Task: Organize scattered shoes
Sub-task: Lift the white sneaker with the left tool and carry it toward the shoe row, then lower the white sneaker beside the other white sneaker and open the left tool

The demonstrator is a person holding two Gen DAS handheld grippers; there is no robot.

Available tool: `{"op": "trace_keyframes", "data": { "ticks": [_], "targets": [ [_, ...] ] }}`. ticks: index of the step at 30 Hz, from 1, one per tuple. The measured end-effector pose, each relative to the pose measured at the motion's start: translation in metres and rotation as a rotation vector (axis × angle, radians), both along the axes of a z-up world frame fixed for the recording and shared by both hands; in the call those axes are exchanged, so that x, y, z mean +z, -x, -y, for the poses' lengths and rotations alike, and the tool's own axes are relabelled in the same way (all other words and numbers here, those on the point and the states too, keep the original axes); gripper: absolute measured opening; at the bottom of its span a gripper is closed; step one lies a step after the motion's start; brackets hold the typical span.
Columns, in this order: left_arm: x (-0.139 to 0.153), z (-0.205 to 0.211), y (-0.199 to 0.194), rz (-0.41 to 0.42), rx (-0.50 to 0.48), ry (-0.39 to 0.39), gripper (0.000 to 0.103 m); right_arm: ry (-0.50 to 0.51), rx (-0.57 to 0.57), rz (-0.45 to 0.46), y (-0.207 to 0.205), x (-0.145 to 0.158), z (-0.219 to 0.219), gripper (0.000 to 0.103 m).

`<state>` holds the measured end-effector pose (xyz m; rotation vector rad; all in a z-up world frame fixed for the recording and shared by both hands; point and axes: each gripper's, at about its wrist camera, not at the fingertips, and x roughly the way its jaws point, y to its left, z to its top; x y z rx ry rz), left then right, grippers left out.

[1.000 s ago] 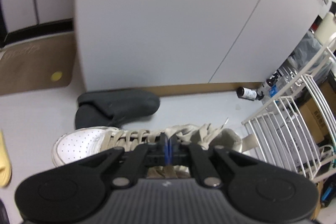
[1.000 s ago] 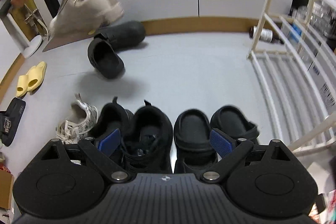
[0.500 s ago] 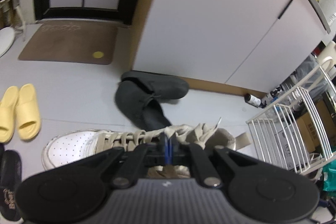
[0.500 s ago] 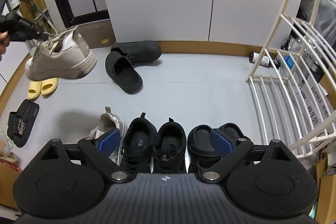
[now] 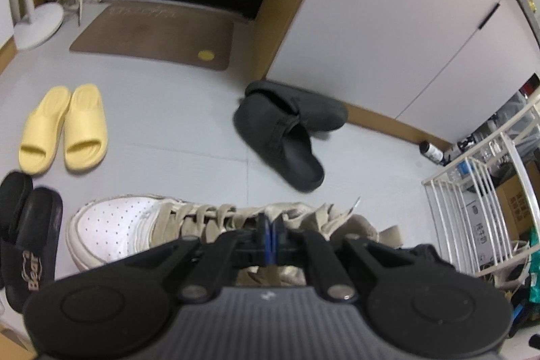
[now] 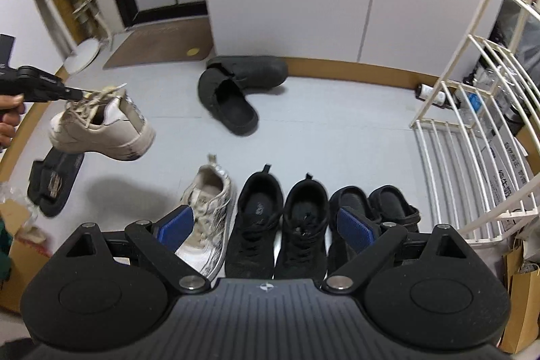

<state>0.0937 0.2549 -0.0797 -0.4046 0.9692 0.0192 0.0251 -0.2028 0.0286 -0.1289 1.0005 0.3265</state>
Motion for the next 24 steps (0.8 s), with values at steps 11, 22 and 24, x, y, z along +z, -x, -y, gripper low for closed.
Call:
{"op": "trace_keyframes", "data": {
  "ticks": [11,22,24],
  "targets": [
    [-0.084,-0.014,0.018,-0.071,0.026,0.026,0.001,0.03,0.093,0.003,0.003,-0.001,-0.033,0.095],
    [-0.155,-0.014,0.018,-0.142,0.06,0.033,0.001,-0.045,0.112,-0.173,-0.019,-0.051,-0.028,0.095],
    [-0.168,-0.013,0.016,-0.157,0.062,0.037,0.001,-0.046,0.107,-0.183,-0.022,-0.057,-0.027,0.095]
  ]
}}
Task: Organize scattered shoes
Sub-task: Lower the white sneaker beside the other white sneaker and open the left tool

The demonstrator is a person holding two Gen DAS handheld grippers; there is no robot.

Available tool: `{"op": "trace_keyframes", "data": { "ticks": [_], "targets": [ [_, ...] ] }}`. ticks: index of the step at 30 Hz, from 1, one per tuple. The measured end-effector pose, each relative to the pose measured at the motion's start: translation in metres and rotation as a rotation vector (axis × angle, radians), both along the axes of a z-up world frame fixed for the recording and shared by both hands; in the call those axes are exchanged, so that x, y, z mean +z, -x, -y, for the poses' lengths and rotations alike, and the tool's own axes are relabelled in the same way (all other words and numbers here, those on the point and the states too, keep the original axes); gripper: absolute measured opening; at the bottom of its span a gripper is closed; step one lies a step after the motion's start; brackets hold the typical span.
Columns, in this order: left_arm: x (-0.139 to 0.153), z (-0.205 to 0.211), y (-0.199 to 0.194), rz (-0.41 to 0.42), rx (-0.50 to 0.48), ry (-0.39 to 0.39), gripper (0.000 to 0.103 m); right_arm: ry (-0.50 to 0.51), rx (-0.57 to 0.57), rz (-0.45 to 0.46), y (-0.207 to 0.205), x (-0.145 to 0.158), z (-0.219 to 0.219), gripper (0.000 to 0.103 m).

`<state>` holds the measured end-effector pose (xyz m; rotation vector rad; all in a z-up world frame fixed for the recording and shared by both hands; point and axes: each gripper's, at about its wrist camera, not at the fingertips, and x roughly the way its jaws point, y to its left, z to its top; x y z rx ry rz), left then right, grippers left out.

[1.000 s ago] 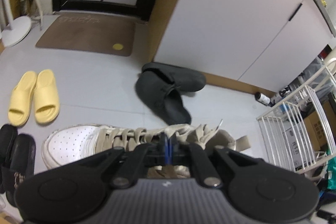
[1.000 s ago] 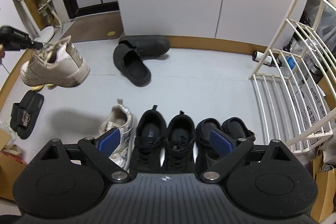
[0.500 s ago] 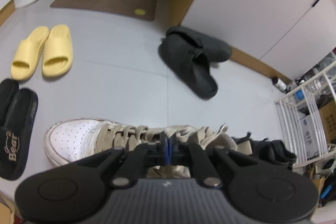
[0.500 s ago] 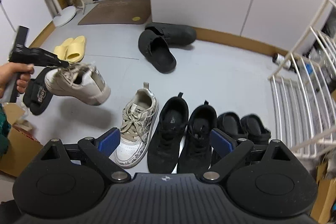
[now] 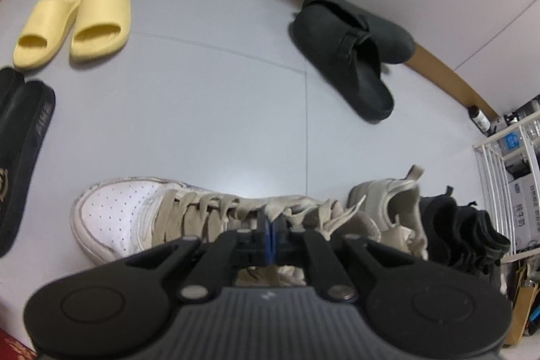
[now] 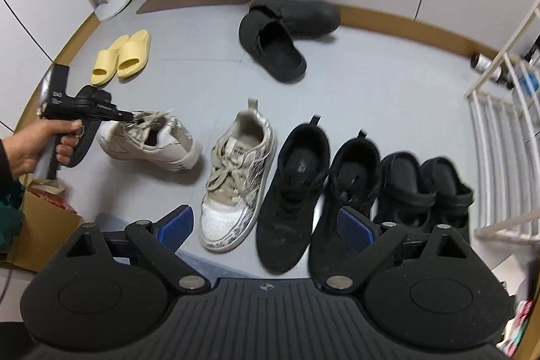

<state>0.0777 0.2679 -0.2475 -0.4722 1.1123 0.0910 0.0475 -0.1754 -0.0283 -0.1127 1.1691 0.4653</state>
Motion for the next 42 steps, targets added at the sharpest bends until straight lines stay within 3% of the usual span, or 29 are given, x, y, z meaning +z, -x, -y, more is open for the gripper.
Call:
{"op": "trace_keyframes", "data": {
  "ticks": [6,16,20,21,23,25,26,30,34,42],
  "targets": [
    [-0.023,0.005,-0.003,-0.023,0.0,0.011,0.001,-0.007,-0.004,-0.026,-0.006,-0.011,0.0,0.095],
    [-0.027,0.016,-0.006,0.014,-0.029,0.037,0.001,0.011,0.03,-0.029,-0.008,-0.015,-0.006,0.095],
    [-0.034,0.025,-0.009,-0.014,-0.025,0.027,0.002,0.027,0.033,-0.027,-0.007,-0.016,-0.006,0.095],
    [-0.039,0.025,-0.01,-0.037,-0.017,0.05,0.005,0.033,0.034,-0.029,-0.006,-0.017,-0.006,0.095],
    [-0.043,0.028,-0.014,-0.068,-0.008,0.062,0.021,0.041,0.035,-0.034,-0.005,-0.018,-0.006,0.095],
    [-0.04,0.031,-0.016,-0.077,-0.041,0.036,0.035,0.036,0.023,-0.047,-0.006,-0.017,-0.003,0.095],
    [-0.037,0.032,-0.017,-0.091,-0.054,0.018,0.036,0.017,0.017,-0.05,-0.005,-0.014,-0.002,0.095],
    [0.002,0.018,-0.016,-0.105,-0.045,-0.027,0.037,-0.033,0.001,-0.028,-0.002,0.001,-0.002,0.095],
    [0.053,0.006,-0.021,-0.066,-0.034,-0.061,0.049,-0.064,-0.026,-0.005,0.0,0.016,0.0,0.095],
    [0.172,0.006,-0.018,-0.004,-0.04,-0.1,0.049,-0.124,-0.096,0.087,0.023,0.063,0.001,0.095]
  ]
}}
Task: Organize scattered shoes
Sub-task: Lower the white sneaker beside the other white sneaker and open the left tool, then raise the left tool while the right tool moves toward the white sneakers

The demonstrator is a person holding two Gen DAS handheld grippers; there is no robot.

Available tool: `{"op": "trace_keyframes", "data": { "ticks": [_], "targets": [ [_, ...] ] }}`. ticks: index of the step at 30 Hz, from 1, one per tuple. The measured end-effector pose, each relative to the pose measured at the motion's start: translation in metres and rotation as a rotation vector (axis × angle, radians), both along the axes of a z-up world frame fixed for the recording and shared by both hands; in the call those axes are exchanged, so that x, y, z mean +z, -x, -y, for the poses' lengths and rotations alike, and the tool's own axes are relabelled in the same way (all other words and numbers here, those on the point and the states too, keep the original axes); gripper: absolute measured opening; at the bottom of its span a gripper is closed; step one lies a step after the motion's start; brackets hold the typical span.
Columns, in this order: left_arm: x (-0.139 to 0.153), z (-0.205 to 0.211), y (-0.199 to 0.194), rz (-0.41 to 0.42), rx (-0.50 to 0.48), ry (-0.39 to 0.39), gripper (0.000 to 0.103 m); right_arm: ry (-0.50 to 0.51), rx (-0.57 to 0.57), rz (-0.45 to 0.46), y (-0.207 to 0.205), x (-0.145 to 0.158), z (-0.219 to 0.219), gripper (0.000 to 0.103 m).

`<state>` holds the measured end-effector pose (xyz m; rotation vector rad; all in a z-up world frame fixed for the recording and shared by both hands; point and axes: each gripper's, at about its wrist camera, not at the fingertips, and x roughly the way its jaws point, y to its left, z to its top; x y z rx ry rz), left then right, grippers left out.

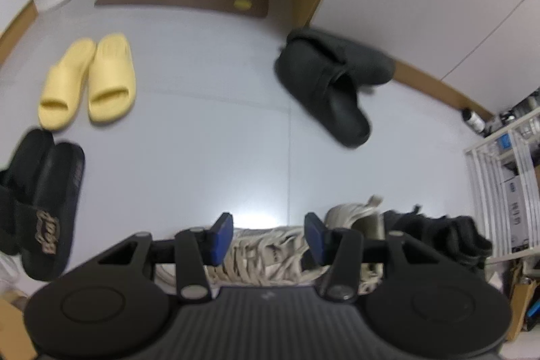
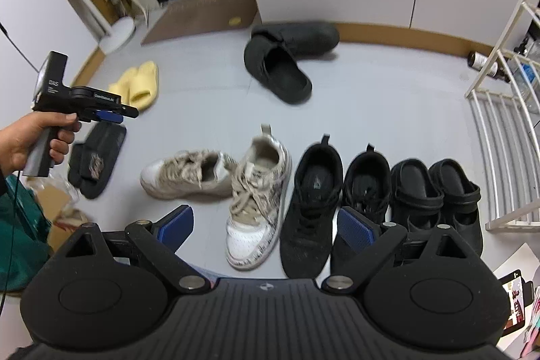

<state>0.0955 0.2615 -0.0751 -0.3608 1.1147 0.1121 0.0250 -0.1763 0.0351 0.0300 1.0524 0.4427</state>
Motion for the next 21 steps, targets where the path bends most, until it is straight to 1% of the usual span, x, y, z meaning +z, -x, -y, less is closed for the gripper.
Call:
{"op": "trace_keyframes", "data": {
  "ticks": [2,4,5,8,10,15,18,21],
  "targets": [
    [0.031,0.002,0.005,-0.001,0.014,-0.029,0.052,-0.022,-0.031,0.028,0.009,0.012,0.001,0.095],
    [0.051,0.004,0.01,0.006,0.018,-0.046,0.053,-0.05,-0.034,0.04,0.018,0.02,0.0,0.095],
    [0.071,0.006,0.017,0.017,0.027,-0.059,0.054,-0.063,-0.034,0.038,0.021,0.022,0.001,0.095],
    [0.098,0.016,0.026,0.029,0.055,-0.088,0.054,-0.062,-0.035,0.042,0.028,0.022,0.002,0.095],
    [0.108,0.023,0.025,0.037,0.067,-0.102,0.054,-0.058,-0.031,0.047,0.032,0.021,0.003,0.095],
    [0.143,0.047,0.031,0.063,0.064,-0.128,0.055,-0.04,-0.02,0.065,0.042,0.018,0.007,0.095],
    [0.153,0.061,0.035,0.076,0.062,-0.118,0.056,-0.043,-0.005,0.063,0.048,0.017,0.008,0.095],
    [0.153,0.075,0.043,0.071,0.057,-0.111,0.056,-0.041,0.014,0.078,0.053,0.017,0.011,0.095]
  ]
}}
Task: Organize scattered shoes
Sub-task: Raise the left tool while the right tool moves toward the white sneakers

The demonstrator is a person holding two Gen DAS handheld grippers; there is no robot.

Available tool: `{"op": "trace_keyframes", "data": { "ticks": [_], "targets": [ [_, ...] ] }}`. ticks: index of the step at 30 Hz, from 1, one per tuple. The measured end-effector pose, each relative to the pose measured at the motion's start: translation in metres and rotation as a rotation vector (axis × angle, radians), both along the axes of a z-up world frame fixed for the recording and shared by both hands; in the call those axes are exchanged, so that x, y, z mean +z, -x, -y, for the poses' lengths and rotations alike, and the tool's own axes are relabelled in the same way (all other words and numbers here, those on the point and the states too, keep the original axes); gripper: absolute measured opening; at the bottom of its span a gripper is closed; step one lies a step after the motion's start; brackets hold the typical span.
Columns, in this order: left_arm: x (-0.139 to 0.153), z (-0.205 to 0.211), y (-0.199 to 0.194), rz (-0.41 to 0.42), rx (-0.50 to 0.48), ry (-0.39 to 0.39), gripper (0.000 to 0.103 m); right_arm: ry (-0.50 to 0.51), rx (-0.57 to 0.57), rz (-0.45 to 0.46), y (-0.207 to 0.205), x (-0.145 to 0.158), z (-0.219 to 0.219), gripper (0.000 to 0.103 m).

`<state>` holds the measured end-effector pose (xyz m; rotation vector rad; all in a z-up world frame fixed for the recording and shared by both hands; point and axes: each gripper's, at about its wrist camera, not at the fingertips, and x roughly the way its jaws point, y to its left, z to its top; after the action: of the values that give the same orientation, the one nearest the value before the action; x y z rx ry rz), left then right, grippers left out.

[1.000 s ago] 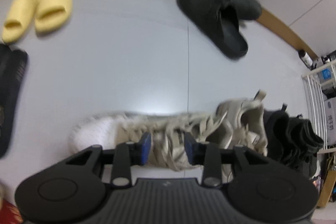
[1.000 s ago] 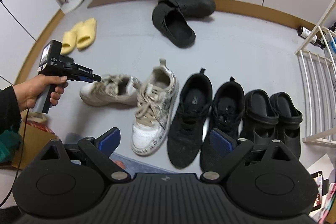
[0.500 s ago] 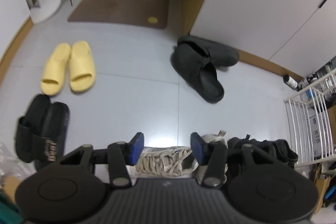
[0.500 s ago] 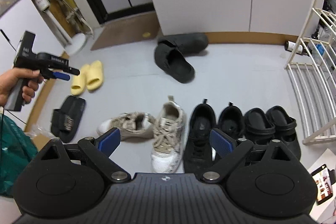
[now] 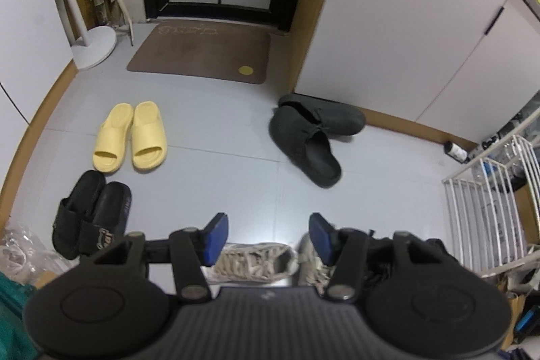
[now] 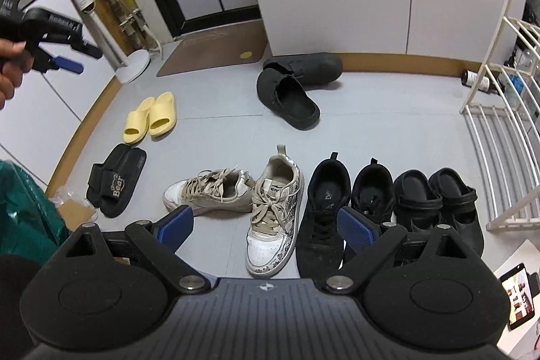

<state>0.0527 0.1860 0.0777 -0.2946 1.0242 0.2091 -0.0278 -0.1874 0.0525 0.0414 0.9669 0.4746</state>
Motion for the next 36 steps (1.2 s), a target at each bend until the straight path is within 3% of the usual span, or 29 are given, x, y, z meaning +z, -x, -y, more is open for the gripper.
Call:
{"op": "trace_keyframes", "data": {
  "ticks": [8,12,16,27,31,36],
  "targets": [
    [-0.019,0.035,0.024,0.017,-0.04,0.039,0.066,-0.057,-0.034,-0.047,0.0,-0.004,0.012,0.095],
    [-0.041,0.037,0.028,0.016,-0.068,0.048,0.067,-0.038,-0.056,-0.059,-0.003,-0.013,0.007,0.095],
    [-0.063,0.036,0.019,0.012,-0.088,0.027,0.075,-0.036,-0.066,-0.041,-0.01,-0.019,-0.004,0.095],
    [-0.1,0.02,0.016,0.011,-0.108,0.043,0.078,-0.121,-0.127,-0.096,-0.035,-0.065,-0.043,0.095],
    [-0.105,0.004,0.013,0.035,-0.064,0.052,0.08,-0.115,-0.12,-0.092,-0.038,-0.082,-0.055,0.095],
    [-0.126,-0.001,0.006,-0.013,-0.004,0.007,0.085,-0.132,-0.111,-0.087,-0.043,-0.104,-0.071,0.095]
  ]
}}
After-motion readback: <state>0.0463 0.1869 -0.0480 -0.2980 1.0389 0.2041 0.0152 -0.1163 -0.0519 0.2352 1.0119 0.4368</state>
